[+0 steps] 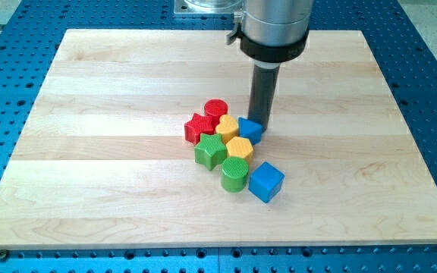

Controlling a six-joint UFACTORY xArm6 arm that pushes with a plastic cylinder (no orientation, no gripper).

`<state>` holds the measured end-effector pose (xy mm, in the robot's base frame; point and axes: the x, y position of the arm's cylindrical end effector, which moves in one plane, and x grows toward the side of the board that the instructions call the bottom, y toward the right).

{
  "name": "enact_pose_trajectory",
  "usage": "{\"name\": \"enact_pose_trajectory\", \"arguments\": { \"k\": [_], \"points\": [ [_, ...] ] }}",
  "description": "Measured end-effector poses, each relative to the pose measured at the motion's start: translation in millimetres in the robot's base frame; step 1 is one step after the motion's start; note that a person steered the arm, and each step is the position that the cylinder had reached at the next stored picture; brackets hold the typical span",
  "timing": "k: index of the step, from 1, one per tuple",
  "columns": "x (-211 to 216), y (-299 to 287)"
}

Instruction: Move the cube into hexagon

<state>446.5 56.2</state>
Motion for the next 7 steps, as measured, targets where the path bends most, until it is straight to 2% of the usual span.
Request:
{"name": "enact_pose_trajectory", "arguments": {
  "k": [1,2,3,4,7],
  "points": [
    [3.5,15.0],
    [12.2,88.6],
    [103.9,102.9],
    [171.1,60.1],
    [142.8,17.4]
  ]
}}
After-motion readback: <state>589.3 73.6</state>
